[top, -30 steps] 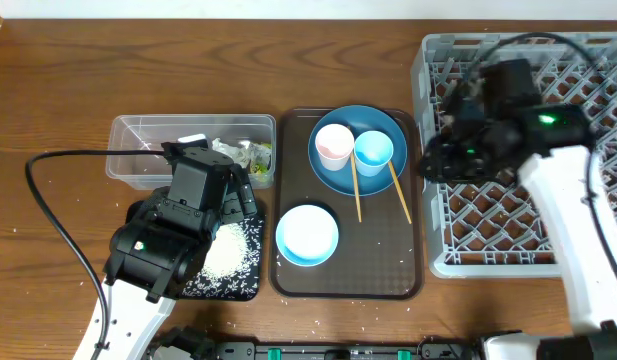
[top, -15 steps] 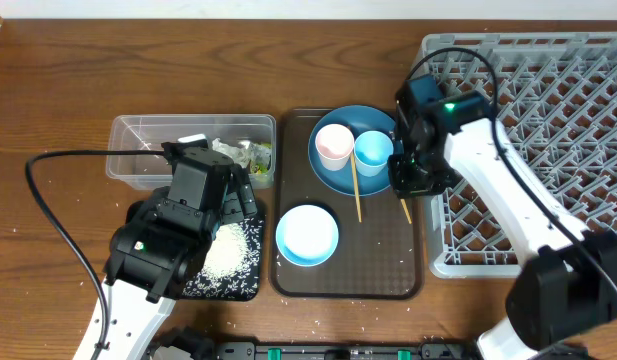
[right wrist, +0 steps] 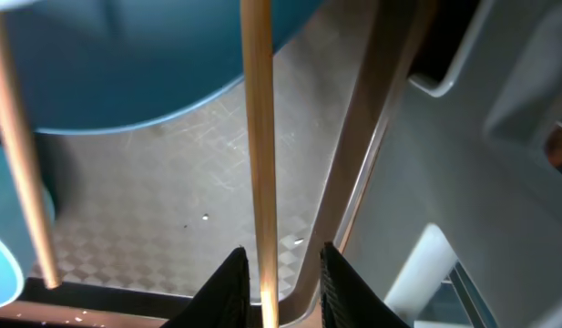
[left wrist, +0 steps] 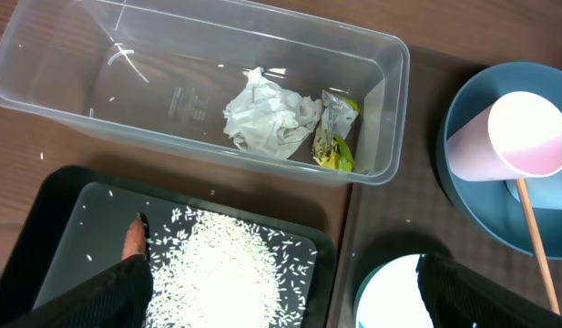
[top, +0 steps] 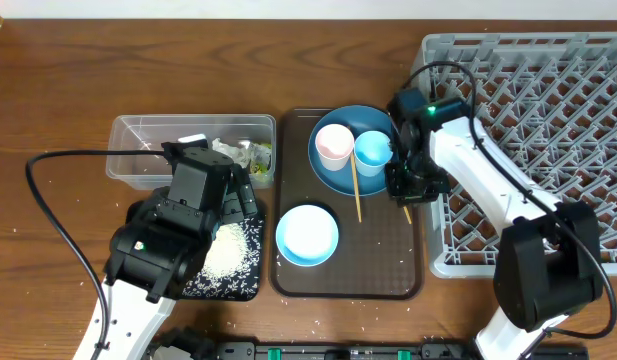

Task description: Sort waste into correct bins and load items into the dishwasher rack

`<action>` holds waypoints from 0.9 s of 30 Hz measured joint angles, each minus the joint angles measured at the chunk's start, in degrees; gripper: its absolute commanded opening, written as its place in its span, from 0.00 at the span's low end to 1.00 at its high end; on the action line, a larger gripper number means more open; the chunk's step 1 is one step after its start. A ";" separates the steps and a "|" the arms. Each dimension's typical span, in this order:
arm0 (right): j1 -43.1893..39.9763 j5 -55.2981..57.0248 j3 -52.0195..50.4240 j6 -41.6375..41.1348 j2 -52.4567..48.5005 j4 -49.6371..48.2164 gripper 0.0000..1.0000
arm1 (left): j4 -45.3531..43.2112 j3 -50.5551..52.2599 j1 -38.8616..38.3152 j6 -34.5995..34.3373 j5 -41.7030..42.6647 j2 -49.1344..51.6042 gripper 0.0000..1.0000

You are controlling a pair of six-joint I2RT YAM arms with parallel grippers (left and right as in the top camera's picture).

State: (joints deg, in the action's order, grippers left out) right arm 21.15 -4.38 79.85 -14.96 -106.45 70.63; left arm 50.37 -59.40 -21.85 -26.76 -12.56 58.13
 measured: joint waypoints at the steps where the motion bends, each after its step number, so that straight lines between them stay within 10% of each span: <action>1: 0.00 -0.02 -0.68 -0.13 0.00 -0.37 0.12 | 0.02 0.00 0.00 0.00 0.00 0.00 0.95; 14: -0.04 -0.28 -0.52 -0.52 0.00 2.32 0.01 | 0.04 0.00 0.00 0.00 0.02 0.00 0.95; 27: -2.75 2.91 22.56 -0.50 0.02 17.70 0.01 | 0.04 0.00 0.00 0.00 0.17 0.00 0.96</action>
State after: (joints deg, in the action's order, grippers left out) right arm 18.39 -1.48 102.41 -15.46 -106.43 88.33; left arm 50.41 -59.40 -21.85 -26.76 -12.38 58.13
